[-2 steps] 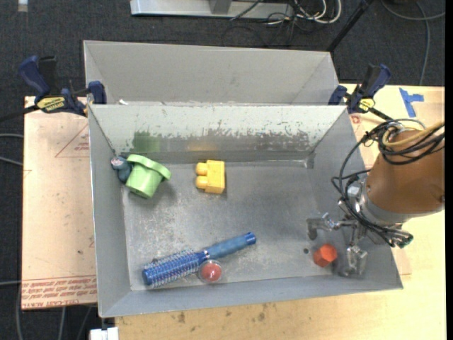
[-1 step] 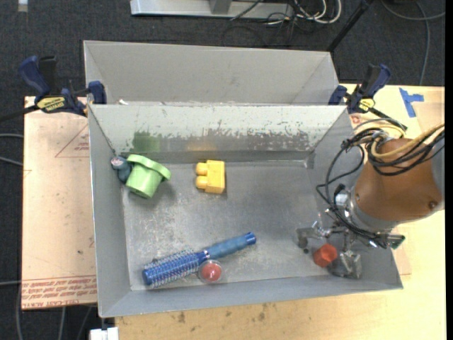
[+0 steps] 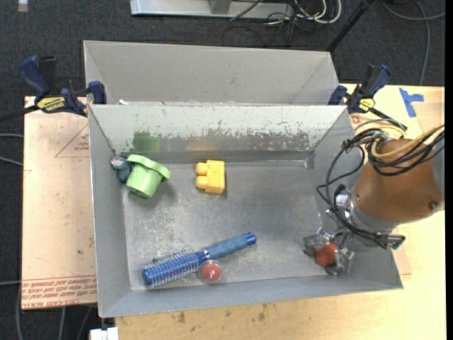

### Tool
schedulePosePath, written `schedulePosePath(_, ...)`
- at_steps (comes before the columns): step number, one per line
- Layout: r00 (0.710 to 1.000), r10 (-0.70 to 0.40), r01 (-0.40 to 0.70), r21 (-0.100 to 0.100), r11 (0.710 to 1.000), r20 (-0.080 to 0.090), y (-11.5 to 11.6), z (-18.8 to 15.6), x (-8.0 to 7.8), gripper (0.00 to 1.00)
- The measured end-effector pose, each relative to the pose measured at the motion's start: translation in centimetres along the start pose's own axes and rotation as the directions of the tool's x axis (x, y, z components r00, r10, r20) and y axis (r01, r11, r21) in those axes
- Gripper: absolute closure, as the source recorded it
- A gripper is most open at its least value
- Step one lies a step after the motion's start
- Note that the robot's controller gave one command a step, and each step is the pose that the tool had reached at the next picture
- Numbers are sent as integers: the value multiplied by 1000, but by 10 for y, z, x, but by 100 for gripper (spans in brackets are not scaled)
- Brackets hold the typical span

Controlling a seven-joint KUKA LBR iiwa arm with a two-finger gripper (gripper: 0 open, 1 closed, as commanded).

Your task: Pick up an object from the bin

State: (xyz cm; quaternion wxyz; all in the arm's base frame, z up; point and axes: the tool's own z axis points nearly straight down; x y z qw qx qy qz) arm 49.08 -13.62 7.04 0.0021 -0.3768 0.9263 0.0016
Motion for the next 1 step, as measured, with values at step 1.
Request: schedulePosePath(1, 999, -32, 32, 11, 999, 2, -1, -212, -18, 100)
